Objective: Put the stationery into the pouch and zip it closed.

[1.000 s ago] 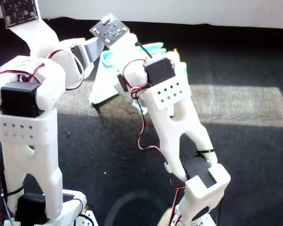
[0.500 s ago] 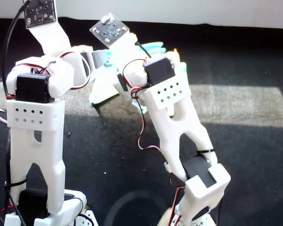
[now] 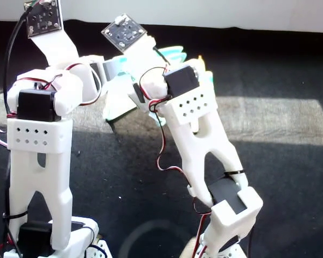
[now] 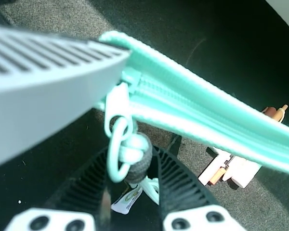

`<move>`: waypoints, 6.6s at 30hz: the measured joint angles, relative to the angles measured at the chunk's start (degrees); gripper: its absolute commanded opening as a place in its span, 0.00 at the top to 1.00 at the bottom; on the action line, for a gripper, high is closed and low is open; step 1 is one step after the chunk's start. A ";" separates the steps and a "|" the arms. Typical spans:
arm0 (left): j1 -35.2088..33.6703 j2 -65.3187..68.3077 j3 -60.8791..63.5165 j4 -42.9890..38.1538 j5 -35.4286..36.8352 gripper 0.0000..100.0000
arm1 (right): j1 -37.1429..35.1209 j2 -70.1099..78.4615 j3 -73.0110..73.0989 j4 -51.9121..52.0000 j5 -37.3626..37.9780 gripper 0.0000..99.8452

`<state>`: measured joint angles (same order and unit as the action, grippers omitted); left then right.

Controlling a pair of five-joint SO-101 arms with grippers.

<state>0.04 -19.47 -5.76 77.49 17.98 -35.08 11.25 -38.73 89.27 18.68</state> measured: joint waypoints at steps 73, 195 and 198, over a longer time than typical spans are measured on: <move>0.09 -1.58 -10.81 5.71 6.86 0.73 | 0.00 0.00 0.00 -0.18 0.00 0.99; -4.22 10.55 -28.13 20.75 -19.16 0.99 | 23.74 0.09 -27.78 11.25 4.40 0.99; -4.22 10.55 -28.13 20.75 -19.16 0.99 | 23.74 0.09 -27.78 11.25 4.40 0.99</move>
<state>-4.18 -8.92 -33.89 98.24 -1.19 -11.34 11.34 -66.51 100.53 23.08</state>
